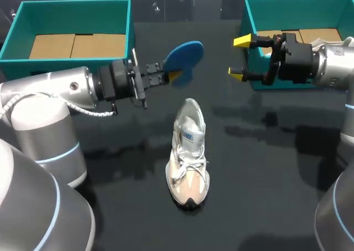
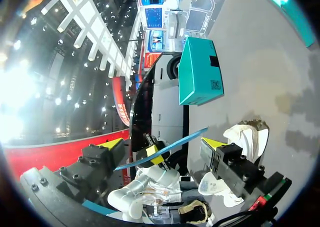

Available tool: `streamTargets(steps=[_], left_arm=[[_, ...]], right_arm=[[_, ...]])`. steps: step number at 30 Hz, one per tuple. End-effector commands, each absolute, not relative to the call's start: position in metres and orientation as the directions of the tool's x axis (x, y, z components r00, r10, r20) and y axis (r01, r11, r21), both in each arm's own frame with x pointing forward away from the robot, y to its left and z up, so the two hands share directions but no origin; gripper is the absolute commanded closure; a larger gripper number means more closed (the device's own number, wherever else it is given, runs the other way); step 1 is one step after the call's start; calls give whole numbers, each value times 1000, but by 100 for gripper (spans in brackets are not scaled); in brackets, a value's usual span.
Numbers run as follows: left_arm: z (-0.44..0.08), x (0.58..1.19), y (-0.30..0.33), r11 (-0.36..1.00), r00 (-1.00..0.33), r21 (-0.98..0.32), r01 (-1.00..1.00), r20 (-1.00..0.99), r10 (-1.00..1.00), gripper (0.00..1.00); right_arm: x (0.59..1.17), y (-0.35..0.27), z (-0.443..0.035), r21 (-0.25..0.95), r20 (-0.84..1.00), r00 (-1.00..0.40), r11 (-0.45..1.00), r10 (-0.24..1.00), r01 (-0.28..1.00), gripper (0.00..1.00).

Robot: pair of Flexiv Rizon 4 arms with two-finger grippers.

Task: Take the shoe out of the shoebox, open the shoe tongue, remove and reinsert the insole, then place the shoe into the shoebox

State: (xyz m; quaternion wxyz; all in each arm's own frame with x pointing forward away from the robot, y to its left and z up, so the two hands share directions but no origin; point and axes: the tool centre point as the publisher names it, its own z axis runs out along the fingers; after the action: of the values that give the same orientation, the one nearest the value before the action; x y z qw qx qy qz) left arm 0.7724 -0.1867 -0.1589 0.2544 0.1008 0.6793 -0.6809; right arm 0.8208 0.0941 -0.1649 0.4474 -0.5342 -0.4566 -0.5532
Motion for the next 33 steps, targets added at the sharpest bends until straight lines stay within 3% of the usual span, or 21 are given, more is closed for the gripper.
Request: streamTargets(steps=[1,17,22,33], left_arm=[[-141,761,-181,130,-897,-920,371,-391,-207,100],[-111,757,-174,170,-963,-970,-171,129,-236,100],[-106,754,-171,136,-893,-896,-422,385,-233,100],[-108,764,-166,54,-645,-658,-751,715,-271,100]], right_arm=[[821,95,-166,28,1000,-29,-183,-6,983,0],[821,95,-166,28,1000,-29,-183,-6,983,0],[821,95,-166,28,1000,-29,-183,-6,983,0],[821,95,-166,28,1000,-29,-183,-6,983,0]])
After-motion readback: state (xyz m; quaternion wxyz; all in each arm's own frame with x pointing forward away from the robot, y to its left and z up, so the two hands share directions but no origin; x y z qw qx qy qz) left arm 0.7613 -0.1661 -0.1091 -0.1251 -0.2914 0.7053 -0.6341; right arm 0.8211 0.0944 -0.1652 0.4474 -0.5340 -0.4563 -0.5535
